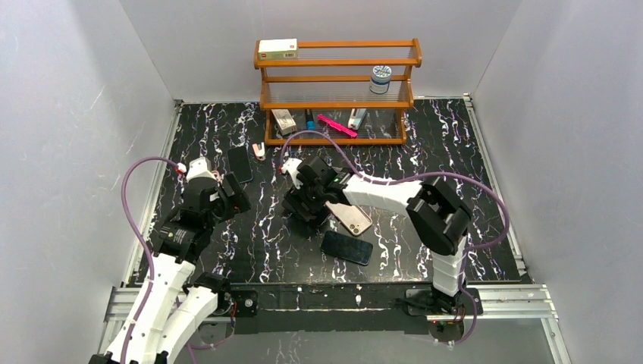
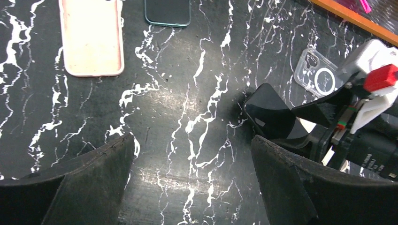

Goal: Put the phone into the phone case

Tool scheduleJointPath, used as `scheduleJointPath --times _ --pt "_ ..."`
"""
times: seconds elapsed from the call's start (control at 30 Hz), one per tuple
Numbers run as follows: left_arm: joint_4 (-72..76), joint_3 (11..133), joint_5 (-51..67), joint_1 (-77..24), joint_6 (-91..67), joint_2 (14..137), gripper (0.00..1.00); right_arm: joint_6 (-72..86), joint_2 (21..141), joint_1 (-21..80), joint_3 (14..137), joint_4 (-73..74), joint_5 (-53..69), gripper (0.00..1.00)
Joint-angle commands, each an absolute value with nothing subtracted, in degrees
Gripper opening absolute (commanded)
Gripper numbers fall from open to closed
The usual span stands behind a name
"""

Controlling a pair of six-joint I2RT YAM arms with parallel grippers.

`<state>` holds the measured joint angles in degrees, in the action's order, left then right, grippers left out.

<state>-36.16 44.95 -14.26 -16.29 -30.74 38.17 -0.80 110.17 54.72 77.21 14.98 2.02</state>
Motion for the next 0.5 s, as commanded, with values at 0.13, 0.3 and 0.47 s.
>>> scheduleJointPath --times 0.13,0.3,0.47 --pt "-34.4 48.3 -5.5 -16.1 -32.4 43.3 0.86 5.0 100.1 51.5 74.0 16.9 -3.5 0.33" --pt "-31.0 48.9 0.8 -16.1 -33.6 47.8 0.79 8.6 92.9 47.3 68.4 21.3 -7.2 0.32" --pt "-21.6 46.1 9.8 -16.2 -36.9 53.3 0.66 11.3 83.7 44.2 62.2 24.7 -11.9 0.32"
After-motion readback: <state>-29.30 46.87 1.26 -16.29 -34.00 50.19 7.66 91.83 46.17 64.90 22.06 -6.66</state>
